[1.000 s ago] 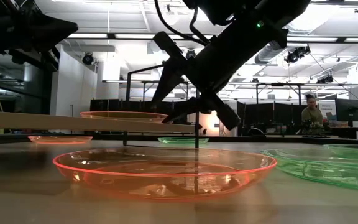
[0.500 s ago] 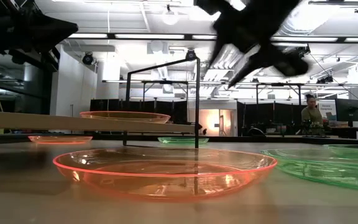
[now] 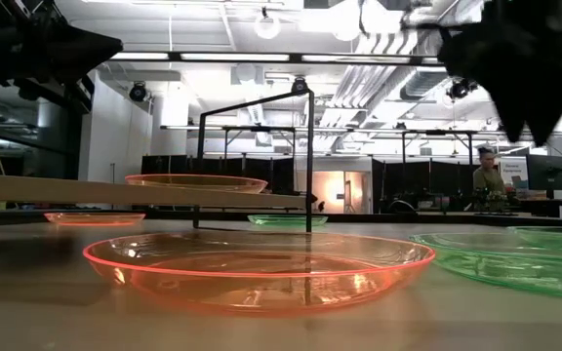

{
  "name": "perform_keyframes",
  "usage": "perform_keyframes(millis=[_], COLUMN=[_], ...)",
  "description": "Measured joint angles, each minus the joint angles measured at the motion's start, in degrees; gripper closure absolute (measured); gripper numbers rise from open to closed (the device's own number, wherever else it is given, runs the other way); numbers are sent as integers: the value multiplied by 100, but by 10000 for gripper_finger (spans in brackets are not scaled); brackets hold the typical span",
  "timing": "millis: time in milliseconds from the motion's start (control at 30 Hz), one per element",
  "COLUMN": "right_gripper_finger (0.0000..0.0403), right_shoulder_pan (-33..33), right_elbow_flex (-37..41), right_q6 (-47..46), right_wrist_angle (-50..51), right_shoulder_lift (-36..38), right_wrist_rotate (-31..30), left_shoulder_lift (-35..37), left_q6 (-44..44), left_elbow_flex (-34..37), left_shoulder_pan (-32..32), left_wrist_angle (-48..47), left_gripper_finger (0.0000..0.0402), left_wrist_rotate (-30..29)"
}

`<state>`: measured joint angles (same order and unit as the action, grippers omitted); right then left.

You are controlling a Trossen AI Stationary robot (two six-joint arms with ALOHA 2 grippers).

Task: Place and stack plates onto a shelf
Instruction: Put the middle right green plate on the shelf

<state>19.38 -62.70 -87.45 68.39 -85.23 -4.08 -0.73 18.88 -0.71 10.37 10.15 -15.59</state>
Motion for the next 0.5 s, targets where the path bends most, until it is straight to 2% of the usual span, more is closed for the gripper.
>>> perform_keyframes(millis=[133,267,500], right_gripper_finger=[247,247,247], right_shoulder_pan=[-192,-346,-426], right_elbow_flex=[638,1447,2515], right_q6=[951,1451,1739], right_wrist_angle=[135,-71,-1393], right_shoulder_lift=[70,346,1161], right_wrist_rotate=[494,720,1199], left_shoulder_lift=[0,0,0], left_q6=[0,0,0], left_elbow_flex=[0,0,0], left_shoulder_pan=[0,2,2], left_wrist_angle=[-2,-4,-7], left_gripper_finger=[398,398,398], left_wrist_rotate=[0,0,0])
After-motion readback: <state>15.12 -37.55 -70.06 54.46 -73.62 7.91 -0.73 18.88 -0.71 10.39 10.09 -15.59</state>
